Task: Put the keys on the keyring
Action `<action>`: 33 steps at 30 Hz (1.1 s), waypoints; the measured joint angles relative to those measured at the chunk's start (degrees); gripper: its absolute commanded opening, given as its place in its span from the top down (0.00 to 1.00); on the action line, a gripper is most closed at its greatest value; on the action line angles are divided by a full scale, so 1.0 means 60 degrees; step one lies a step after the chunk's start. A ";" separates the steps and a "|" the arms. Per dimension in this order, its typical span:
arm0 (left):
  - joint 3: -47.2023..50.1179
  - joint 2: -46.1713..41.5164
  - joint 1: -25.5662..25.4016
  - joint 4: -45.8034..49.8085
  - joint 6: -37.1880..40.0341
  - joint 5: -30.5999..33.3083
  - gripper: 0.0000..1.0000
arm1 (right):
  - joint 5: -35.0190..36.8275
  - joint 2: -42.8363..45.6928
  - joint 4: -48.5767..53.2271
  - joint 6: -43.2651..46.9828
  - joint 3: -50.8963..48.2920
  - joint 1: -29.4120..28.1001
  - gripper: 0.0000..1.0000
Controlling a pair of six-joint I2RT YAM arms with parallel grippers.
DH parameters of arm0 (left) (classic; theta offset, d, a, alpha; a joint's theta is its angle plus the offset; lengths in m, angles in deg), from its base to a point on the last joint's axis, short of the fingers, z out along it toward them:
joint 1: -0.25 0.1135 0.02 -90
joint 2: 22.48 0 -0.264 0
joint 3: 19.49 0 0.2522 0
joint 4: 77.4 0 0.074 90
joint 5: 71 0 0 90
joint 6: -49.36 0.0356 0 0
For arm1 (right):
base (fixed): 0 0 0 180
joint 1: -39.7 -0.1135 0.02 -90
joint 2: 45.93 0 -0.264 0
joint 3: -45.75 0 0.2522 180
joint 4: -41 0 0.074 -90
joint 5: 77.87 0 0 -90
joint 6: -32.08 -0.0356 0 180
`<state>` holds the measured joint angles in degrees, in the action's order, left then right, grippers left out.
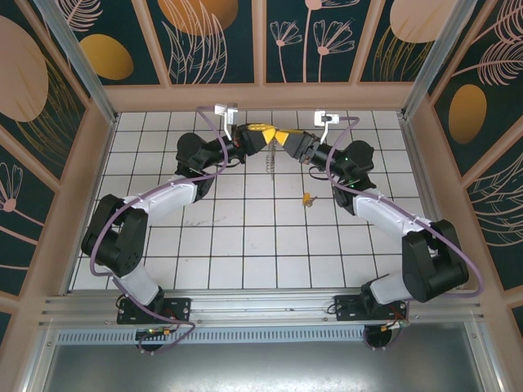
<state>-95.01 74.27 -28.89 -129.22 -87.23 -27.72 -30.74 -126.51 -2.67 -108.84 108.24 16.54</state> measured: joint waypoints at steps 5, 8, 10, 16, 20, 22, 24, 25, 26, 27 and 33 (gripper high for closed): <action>-0.0576 -0.0015 0.0000 0.1861 0.1239 -0.0357 1.00 | -0.0018 0.0780 0.0903 0.0627 -0.0124 0.0849 0.48; -0.1096 -0.0109 0.0000 0.3129 0.2102 -0.0630 1.00 | -0.0200 0.1056 0.1213 0.1016 -0.0127 0.1432 0.48; -0.1457 -0.0189 0.0000 0.3891 0.2656 -0.0834 1.00 | -0.0474 0.1086 0.1370 0.1282 -0.0127 0.1701 0.49; -0.2288 -0.0244 0.0000 0.5595 0.3854 -0.1399 1.00 | -0.1574 0.1020 0.1934 0.1985 -0.0076 0.1843 0.54; -0.2517 -0.0244 0.0000 0.6324 0.4248 -0.1647 1.00 | -0.2058 0.0878 0.2146 0.2259 0.0131 0.1785 0.57; -0.2612 -0.0244 0.0000 0.6561 0.4364 -0.1723 1.00 | -0.2208 0.0856 0.2295 0.2419 0.0248 0.1657 0.58; -0.2659 -0.0244 0.0000 0.6717 0.4448 -0.1796 1.00 | -0.2317 0.0849 0.2448 0.2583 0.0346 0.1486 0.57; -0.2674 -0.0244 0.0000 0.6761 0.4477 -0.1840 1.00 | -0.2364 0.0841 0.2514 0.2667 0.0386 0.1395 0.58; -0.2674 -0.0244 0.0000 0.6798 0.4492 -0.1872 1.00 | -0.2379 0.0831 0.2568 0.2707 0.0423 0.1319 0.57; -0.2677 -0.0244 0.0000 0.6841 0.4510 -0.1905 1.00 | -0.2386 0.0812 0.2616 0.2761 0.0452 0.1246 0.58; -0.2677 -0.0244 0.0000 0.7042 0.4513 -0.2040 1.00 | -0.2422 0.0663 0.2728 0.2929 0.0514 0.1107 0.59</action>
<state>-111.07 72.80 -28.89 -86.97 -60.15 -39.96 -45.27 -122.53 13.70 -91.27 111.32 23.18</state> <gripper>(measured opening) 0.059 0.418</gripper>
